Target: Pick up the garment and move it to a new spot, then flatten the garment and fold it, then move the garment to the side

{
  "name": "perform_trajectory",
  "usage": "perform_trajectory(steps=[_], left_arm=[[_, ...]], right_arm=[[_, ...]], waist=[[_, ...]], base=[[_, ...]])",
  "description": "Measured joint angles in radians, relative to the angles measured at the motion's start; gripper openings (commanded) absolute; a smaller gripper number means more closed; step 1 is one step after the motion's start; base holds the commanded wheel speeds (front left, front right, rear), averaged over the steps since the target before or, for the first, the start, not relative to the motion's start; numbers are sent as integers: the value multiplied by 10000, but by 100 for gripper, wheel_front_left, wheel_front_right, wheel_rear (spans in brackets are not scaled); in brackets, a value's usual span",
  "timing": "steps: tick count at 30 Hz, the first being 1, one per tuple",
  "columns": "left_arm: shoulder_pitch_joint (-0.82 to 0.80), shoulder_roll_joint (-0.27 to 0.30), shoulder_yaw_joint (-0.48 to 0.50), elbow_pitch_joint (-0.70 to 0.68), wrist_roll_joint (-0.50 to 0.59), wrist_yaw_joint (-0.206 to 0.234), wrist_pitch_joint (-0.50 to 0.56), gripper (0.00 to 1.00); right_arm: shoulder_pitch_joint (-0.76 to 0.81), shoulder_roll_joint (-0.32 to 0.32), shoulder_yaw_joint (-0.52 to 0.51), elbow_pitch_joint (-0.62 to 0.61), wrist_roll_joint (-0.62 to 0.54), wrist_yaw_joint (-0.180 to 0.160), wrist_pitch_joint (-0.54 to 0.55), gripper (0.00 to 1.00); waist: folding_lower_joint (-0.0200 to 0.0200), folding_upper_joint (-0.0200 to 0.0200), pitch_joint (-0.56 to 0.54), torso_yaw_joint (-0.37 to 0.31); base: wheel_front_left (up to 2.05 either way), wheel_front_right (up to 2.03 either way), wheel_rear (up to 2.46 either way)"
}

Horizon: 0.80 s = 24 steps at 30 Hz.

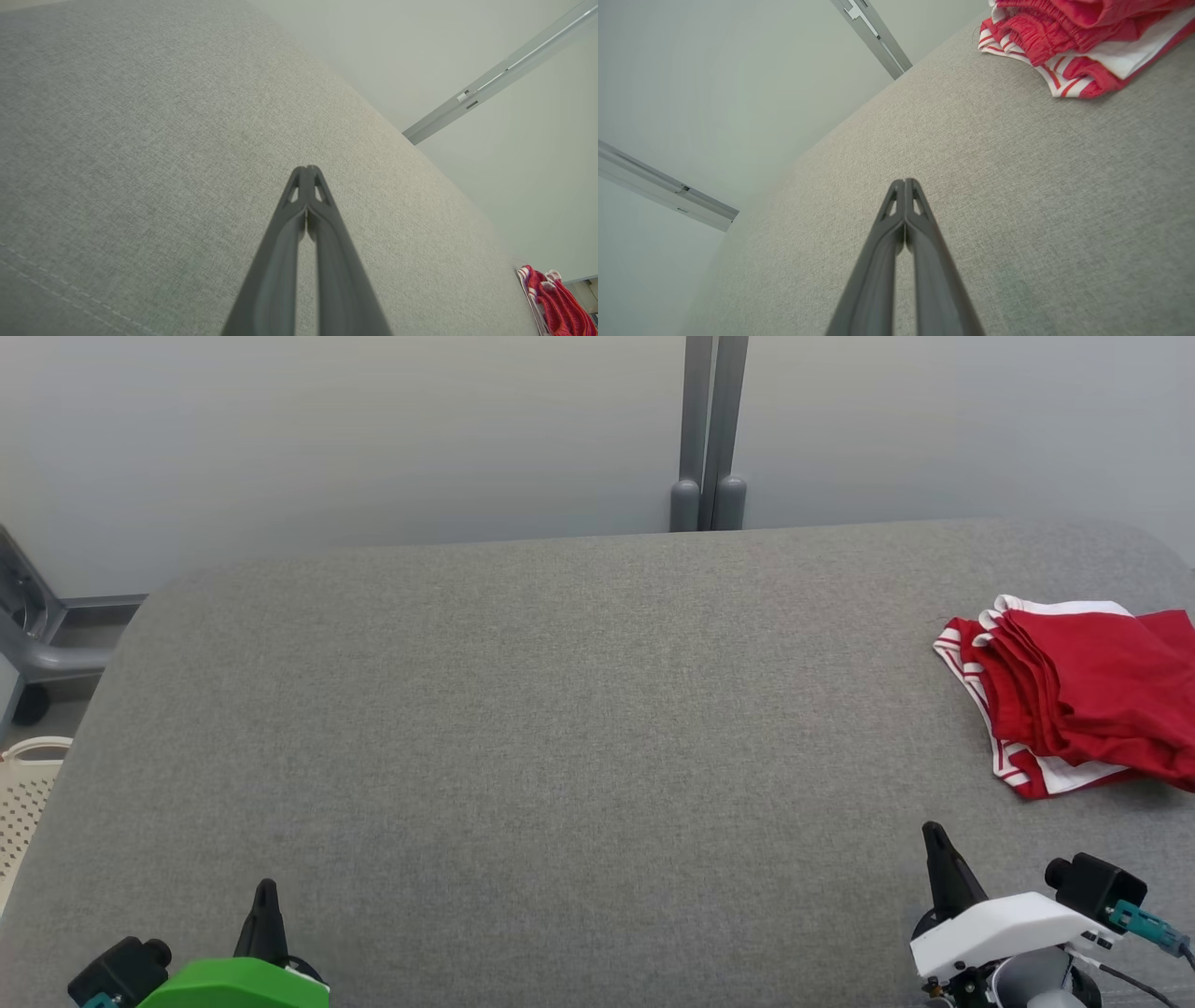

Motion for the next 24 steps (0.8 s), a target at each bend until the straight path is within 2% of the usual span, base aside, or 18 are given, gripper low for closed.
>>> perform_trajectory(steps=[24], left_arm=[[-738,-82,412,-15,-2631,-263,848,0]], right_arm=[[-359,-6,-259,-353,3009,-6,539,0]], waist=[[0,0,165,12]], base=[[0,0,0]])
